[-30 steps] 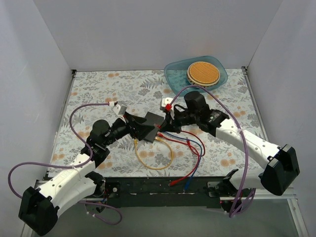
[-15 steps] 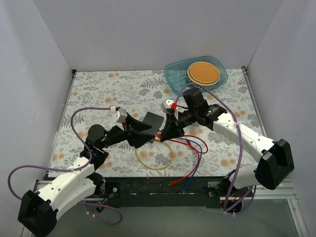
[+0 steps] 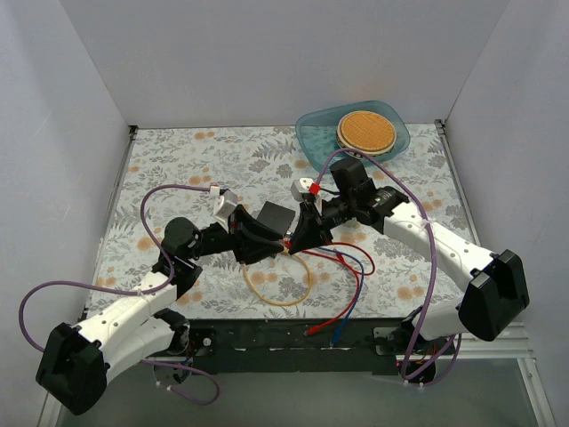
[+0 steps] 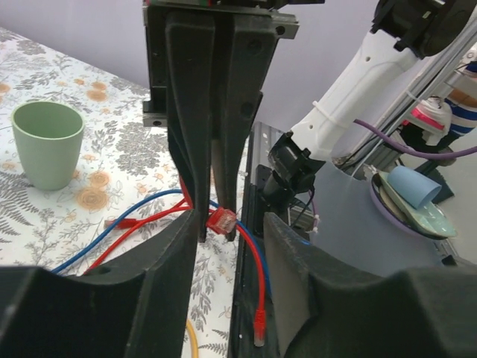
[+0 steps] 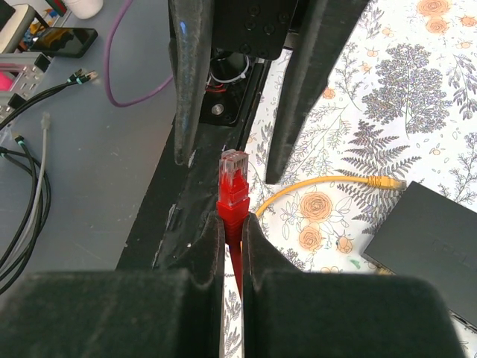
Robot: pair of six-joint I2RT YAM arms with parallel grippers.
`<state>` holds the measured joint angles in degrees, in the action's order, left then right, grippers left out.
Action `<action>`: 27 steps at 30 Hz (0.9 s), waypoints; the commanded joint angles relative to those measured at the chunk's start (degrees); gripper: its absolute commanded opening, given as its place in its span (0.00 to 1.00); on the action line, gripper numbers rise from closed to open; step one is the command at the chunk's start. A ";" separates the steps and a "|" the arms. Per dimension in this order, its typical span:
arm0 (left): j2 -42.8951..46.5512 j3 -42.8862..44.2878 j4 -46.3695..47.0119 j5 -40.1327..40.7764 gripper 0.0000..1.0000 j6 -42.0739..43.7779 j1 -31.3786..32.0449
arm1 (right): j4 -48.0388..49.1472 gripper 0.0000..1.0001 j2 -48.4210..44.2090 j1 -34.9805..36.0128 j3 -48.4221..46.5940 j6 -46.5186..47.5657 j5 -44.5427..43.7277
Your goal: Insert the plug into the switch port
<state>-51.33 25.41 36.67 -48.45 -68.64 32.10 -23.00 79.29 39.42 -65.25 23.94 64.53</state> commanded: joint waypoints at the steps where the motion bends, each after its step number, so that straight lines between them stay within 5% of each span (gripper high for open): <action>1: -0.79 2.98 2.27 -1.91 0.37 -0.97 0.77 | 1.38 0.01 0.60 -0.13 -1.98 -1.71 1.91; 8: -3.77 4.47 2.44 -0.87 0.27 -0.53 3.67 | 2.09 0.01 0.78 -0.13 -2.07 -2.59 2.53; 12: -5.01 5.53 0.87 1.06 0.00 0.35 5.25 | 2.26 0.01 0.26 -0.22 -1.81 -2.85 2.27; 15: -4.66 5.97 -1.15 4.66 0.00 0.53 5.61 | 3.23 0.02 -0.27 -0.13 -1.46 -3.81 1.83; 19: -2.73 6.23 -4.05 13.60 0.00 -1.31 5.70 | 5.86 0.43 -2.55 -0.13 -0.32 -7.67 -5.88; 22: -1.84 7.72 -8.00 22.92 0.00 -3.42 5.70 | 9.90 0.60 -6.58 -0.04 1.00 -12.24 -17.56; 27: -4.74 13.51 -20.29 34.11 0.00 -10.28 5.70 | 16.23 0.75 -14.23 0.66 5.83 -15.86 -36.56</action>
<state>-54.98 32.75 27.49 -27.00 -73.21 37.63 -15.46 72.07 39.40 -61.91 12.80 45.98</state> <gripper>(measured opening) 0.089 0.718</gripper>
